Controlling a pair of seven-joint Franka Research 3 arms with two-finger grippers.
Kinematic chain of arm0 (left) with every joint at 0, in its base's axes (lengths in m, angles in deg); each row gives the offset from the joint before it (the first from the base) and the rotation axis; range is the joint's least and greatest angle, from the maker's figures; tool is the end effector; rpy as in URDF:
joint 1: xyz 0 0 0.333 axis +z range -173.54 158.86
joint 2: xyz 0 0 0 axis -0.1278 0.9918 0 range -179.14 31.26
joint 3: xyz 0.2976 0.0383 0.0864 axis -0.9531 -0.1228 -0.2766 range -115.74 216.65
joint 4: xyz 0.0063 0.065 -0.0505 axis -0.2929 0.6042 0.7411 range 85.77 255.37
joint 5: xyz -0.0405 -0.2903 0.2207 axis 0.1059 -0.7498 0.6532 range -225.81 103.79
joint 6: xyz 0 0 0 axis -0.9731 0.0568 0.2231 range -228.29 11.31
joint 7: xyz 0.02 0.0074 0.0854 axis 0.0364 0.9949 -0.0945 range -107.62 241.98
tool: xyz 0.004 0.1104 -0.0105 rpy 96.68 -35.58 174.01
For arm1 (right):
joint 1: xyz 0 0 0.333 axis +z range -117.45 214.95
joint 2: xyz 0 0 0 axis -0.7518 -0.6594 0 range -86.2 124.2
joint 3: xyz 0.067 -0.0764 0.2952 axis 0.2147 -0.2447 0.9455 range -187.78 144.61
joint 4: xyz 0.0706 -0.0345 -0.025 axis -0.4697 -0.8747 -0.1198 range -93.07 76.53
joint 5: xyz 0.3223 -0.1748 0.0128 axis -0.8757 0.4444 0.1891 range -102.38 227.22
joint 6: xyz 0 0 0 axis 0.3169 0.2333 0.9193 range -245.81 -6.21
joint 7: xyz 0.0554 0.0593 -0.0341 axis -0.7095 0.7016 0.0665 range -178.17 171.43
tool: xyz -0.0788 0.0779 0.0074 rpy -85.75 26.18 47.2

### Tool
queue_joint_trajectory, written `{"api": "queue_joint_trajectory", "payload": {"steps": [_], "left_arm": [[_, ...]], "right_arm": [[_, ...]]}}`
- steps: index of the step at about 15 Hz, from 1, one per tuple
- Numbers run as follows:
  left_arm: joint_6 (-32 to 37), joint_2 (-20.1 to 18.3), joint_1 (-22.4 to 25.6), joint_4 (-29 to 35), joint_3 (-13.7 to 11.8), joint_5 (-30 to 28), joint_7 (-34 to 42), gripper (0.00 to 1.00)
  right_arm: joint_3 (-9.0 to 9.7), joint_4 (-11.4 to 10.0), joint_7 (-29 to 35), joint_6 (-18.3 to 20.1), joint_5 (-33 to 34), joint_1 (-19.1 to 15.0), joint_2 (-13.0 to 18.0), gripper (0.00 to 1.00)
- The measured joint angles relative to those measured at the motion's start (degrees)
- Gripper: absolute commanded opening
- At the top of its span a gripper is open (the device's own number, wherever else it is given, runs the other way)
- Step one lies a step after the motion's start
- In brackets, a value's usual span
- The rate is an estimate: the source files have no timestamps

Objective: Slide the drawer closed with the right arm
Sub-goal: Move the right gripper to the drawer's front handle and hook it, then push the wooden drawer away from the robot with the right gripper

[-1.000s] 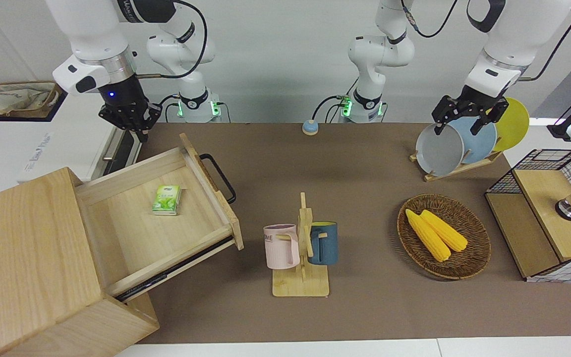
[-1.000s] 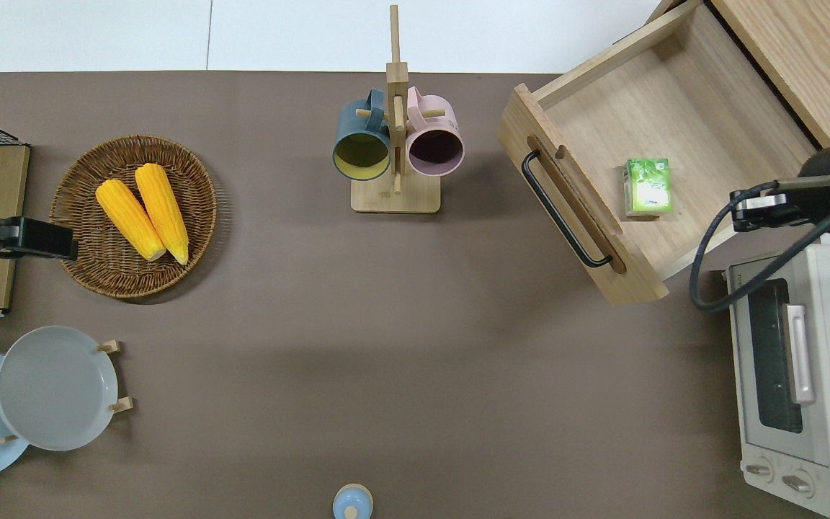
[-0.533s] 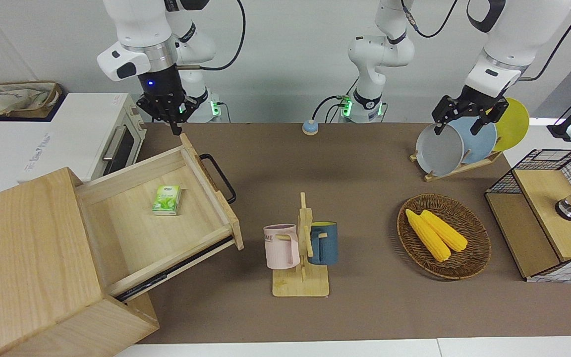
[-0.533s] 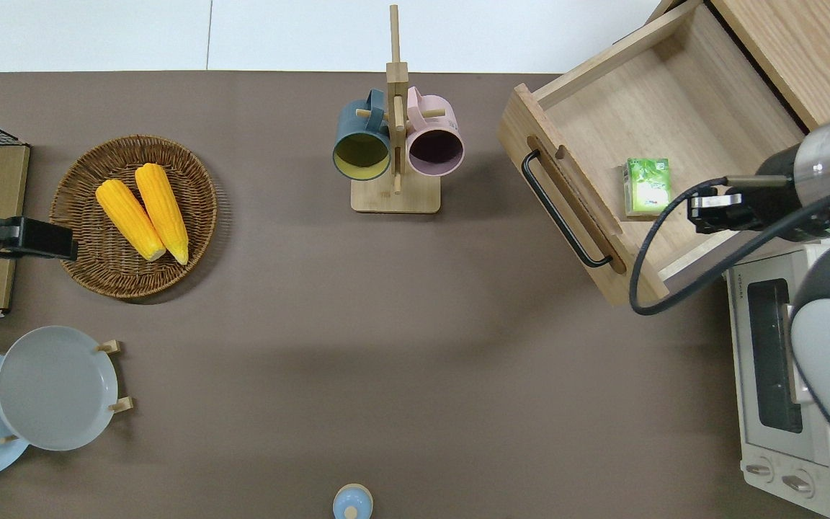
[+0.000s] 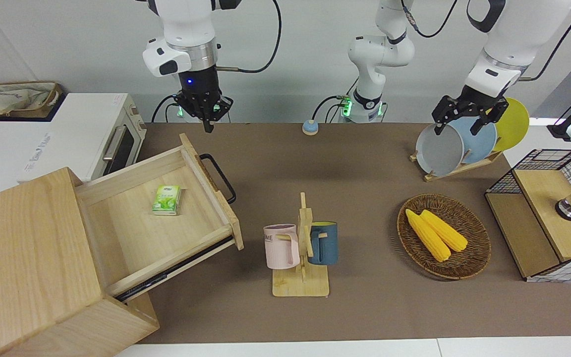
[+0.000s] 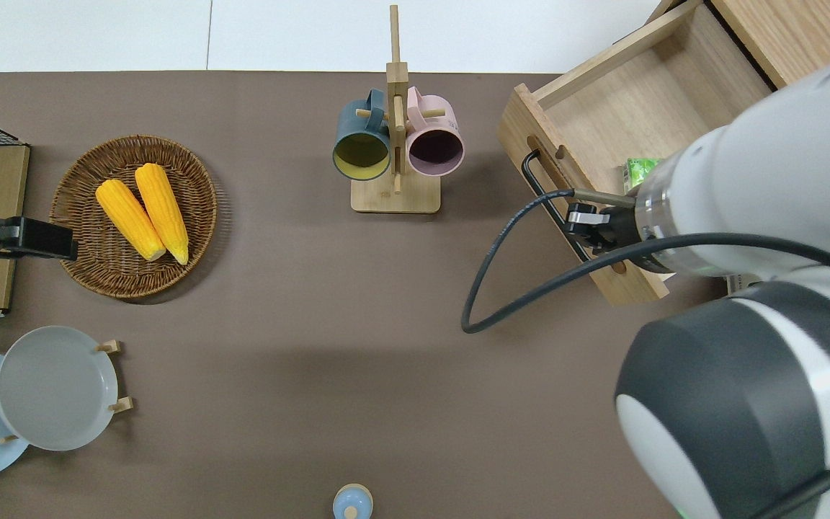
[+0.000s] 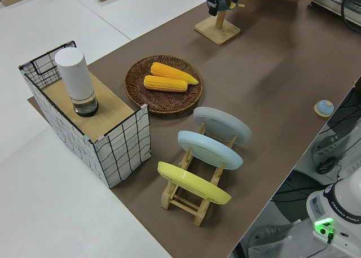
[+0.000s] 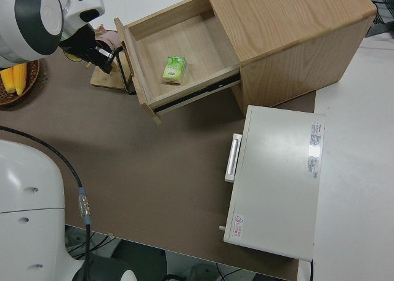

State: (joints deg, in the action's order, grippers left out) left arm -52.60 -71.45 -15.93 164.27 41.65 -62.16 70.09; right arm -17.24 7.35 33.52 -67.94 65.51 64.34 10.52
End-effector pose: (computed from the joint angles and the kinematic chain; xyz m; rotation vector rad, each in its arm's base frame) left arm 0.5405 -0.0022 0.6297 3.1279 -0.0746 0.0401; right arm 0.5373 0.1842 0.6401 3.0888 -0.4685 0.0939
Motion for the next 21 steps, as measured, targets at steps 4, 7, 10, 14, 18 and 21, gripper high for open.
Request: {"api": "queue_joint_trajectory", "payload": {"steps": [4, 7, 10, 14, 18, 21], "left_arm": [[0.00, 0.00, 0.00, 0.00, 0.00, 0.00, 0.00, 1.00], [0.00, 0.00, 0.00, 0.00, 0.00, 0.00, 0.00, 1.00], [0.00, 0.00, 0.00, 0.00, 0.00, 0.00, 0.00, 1.00], [0.00, 0.00, 0.00, 0.00, 0.00, 0.00, 0.00, 1.00], [0.00, 0.00, 0.00, 0.00, 0.00, 0.00, 0.00, 1.00], [0.00, 0.00, 0.00, 0.00, 0.00, 0.00, 0.00, 1.00]], "right_arm": [[0.07, -0.02, 10.63, -1.86, 0.48, 3.62, -1.93, 0.000], [0.08, -0.03, 18.04, -2.78, 0.66, 5.51, -3.66, 0.000], [0.03, -0.09, 24.09, -4.13, 0.67, 6.47, -5.50, 0.000], [-0.11, -0.13, 32.57, -5.43, 0.68, 7.28, -8.18, 0.000], [-0.33, -0.21, 39.21, -5.78, 0.60, 7.27, -10.32, 0.000], [-0.87, -0.25, 42.68, -6.70, -0.37, 7.01, -12.05, 0.000]]}}
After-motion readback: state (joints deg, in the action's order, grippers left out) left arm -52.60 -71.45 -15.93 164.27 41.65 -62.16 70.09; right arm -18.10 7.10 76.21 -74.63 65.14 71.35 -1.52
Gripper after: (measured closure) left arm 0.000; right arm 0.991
